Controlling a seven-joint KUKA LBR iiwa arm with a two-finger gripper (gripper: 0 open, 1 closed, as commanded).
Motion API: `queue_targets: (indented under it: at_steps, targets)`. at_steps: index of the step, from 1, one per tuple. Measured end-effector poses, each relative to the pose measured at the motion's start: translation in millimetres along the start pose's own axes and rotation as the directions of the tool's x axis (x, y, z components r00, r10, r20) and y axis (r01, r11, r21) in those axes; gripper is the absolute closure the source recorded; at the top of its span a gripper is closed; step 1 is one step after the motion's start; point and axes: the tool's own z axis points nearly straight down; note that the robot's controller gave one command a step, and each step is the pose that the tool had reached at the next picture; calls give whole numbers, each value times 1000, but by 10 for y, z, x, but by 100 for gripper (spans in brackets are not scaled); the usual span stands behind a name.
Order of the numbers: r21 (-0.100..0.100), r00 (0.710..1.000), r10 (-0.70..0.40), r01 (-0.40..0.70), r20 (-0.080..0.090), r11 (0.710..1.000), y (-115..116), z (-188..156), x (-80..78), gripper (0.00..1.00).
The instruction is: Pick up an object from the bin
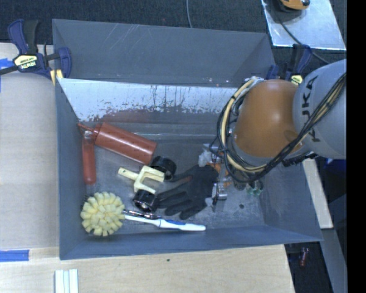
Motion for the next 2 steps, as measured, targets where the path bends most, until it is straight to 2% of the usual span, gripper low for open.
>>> queue_targets:
  at_steps: [1, 2]
  targets:
    - [1, 990, -140, 140, 5, 990, 276, 622, -157, 0]
    - [0, 951, 310, -310, 6, 951, 561, 356, -87, 0]
